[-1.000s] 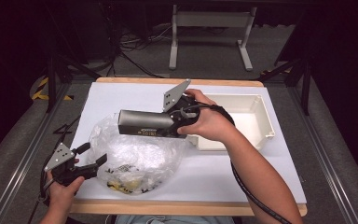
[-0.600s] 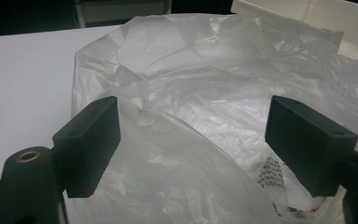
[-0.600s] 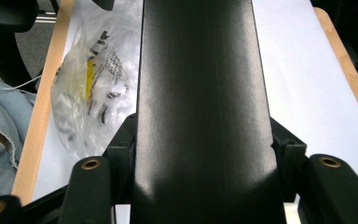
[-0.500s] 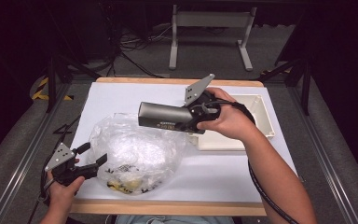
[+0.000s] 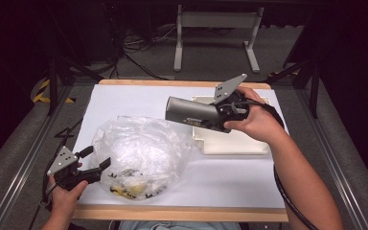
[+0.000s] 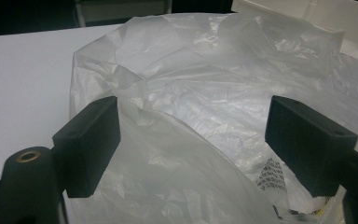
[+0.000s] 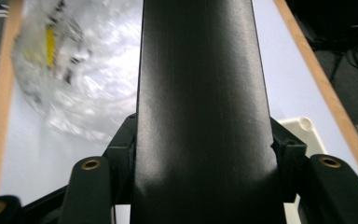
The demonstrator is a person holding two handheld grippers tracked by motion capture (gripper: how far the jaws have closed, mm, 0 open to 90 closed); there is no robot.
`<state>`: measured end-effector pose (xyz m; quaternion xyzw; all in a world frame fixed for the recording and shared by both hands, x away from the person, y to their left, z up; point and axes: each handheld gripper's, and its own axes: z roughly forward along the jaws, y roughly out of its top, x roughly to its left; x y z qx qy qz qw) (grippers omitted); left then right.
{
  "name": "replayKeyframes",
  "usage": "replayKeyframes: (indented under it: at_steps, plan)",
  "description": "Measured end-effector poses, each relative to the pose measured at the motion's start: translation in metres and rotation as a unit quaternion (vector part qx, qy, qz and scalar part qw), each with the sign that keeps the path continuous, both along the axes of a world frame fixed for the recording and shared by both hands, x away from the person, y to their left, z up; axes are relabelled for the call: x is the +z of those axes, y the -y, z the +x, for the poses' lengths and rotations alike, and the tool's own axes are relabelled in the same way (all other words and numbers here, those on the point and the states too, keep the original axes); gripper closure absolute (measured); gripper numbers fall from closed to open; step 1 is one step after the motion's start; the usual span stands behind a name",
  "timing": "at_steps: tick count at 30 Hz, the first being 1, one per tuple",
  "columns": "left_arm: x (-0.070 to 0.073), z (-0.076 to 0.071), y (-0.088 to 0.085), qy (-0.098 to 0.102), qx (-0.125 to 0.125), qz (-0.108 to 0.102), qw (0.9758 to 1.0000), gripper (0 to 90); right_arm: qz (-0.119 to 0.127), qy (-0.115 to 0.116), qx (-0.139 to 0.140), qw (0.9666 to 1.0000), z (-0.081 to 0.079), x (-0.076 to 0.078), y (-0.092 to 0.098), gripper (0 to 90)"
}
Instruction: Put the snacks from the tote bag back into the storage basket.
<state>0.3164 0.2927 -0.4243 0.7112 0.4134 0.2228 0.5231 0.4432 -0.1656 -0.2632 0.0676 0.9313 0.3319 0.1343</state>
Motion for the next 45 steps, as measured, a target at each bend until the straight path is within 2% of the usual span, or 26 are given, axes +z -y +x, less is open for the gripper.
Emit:
replayKeyframes:
  at_steps: [11, 15, 18, 23, 29, 33, 37, 40, 45]
  plan:
    - [0.000, 0.000, 0.000, -0.002, -0.001, 0.003, 1.0000, 19.1, -0.002, -0.003, -0.016, 0.9999, 0.005, 0.000, 0.036, 42.5]
    - [-0.001, 0.001, 0.001, -0.003, -0.001, 0.002, 1.0000, 19.1, -0.003, 0.001, -0.019, 0.9998, 0.010, 0.000, 0.050, 42.5]
    - [-0.001, 0.001, 0.001, -0.003, 0.000, 0.002, 1.0000, 19.1, -0.001, 0.007, -0.010, 0.9999, 0.014, -0.001, 0.059, 42.5]
    - [-0.001, 0.000, 0.001, -0.003, 0.003, 0.005, 1.0000, 19.1, -0.006, 0.004, -0.020, 0.9998, 0.020, -0.004, 0.073, 42.5]
    - [-0.001, -0.005, -0.002, -0.002, 0.006, 0.004, 1.0000, 19.1, -0.007, 0.009, -0.027, 0.9996, 0.027, -0.006, 0.086, 42.5]
    - [-0.001, -0.010, -0.003, 0.003, -0.003, 0.003, 1.0000, 18.4, -0.009, 0.010, -0.022, 0.9997, 0.030, -0.006, 0.092, 42.4]
    - [-0.003, -0.015, -0.003, 0.003, 0.001, 0.007, 1.0000, 18.3, -0.011, 0.008, -0.019, 0.9997, 0.033, -0.008, 0.097, 42.4]
    - [-0.004, -0.018, -0.004, -0.003, 0.009, 0.010, 0.9999, 18.2, -0.007, 0.006, -0.014, 0.9999, 0.037, -0.013, 0.101, 42.4]
    - [-0.004, -0.024, -0.007, 0.005, 0.012, 0.008, 0.9999, 17.6, -0.016, 0.005, -0.005, 0.9998, 0.046, -0.024, 0.108, 42.4]
